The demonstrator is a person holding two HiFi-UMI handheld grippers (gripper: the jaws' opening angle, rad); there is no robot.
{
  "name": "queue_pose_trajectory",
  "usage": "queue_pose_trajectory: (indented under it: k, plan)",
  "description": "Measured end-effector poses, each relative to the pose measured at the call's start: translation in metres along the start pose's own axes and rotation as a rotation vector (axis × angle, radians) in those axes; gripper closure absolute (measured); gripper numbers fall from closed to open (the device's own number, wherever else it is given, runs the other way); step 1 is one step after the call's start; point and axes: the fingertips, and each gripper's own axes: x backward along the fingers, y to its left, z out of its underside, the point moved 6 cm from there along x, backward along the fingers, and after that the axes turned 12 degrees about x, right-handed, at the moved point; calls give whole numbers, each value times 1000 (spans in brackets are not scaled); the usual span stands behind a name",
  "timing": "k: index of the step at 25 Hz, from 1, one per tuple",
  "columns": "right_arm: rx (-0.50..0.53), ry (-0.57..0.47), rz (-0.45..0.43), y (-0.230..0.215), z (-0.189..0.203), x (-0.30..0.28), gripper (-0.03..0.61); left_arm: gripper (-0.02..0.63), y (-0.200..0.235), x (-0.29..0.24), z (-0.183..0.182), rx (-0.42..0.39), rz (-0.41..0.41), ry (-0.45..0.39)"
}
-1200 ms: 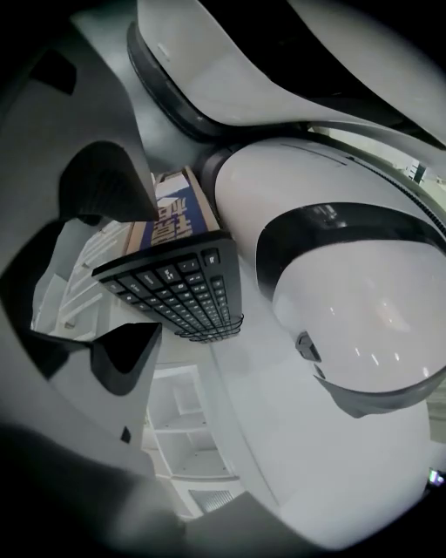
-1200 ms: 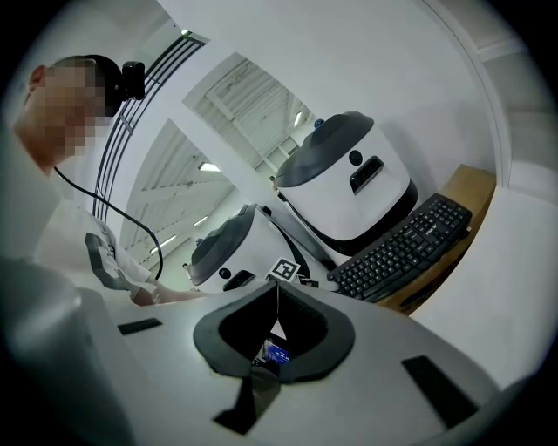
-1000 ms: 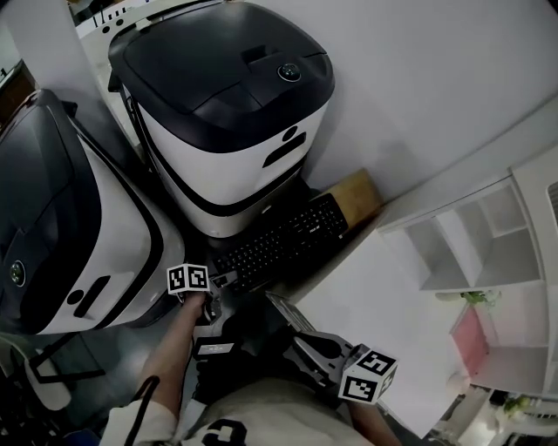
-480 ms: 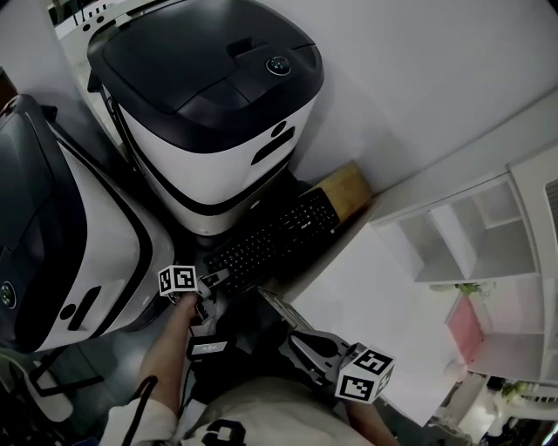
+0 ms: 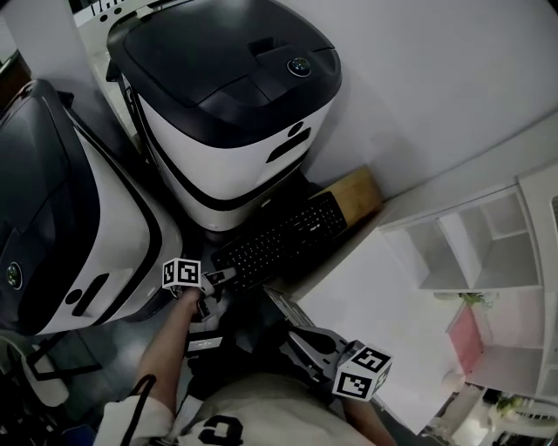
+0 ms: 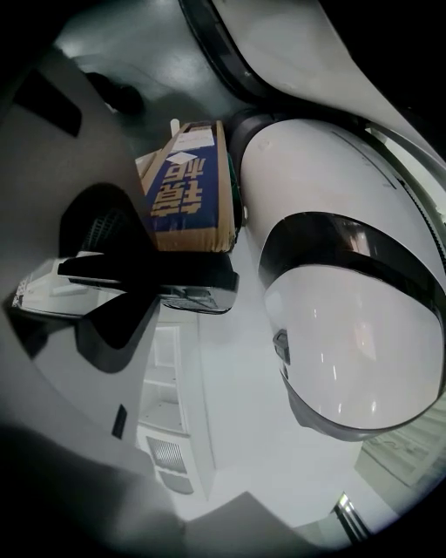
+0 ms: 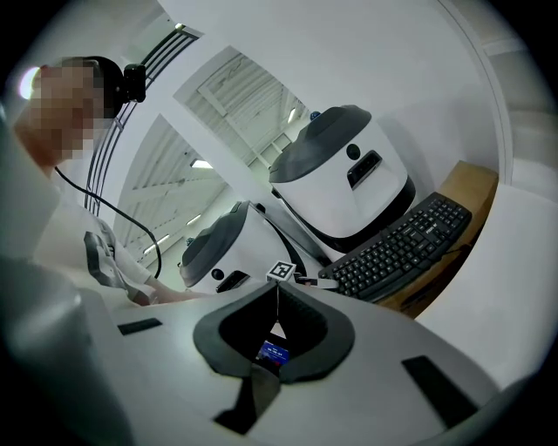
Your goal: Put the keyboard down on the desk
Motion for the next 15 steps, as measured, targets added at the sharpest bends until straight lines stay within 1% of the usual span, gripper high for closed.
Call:
queue_pose_trajectory:
  k: [3,8,10,13,15]
  plan:
    - [1,8,-16,1,0,-2,554,497,-6,5,5,20,40,24]
    - [-9,-5,7,-3,1,3,554,515,-20,10,11,41,120,45]
    - [-12,-18,14,-4,2,5,554,520,-27,12,13,43,154,42]
    - [-8,-24,26,-3,2,8,554,525,-38,15,16,46,219,16]
    - [-11,-32,31,-3,3,10,554,525,-45,16,19,43,237,6]
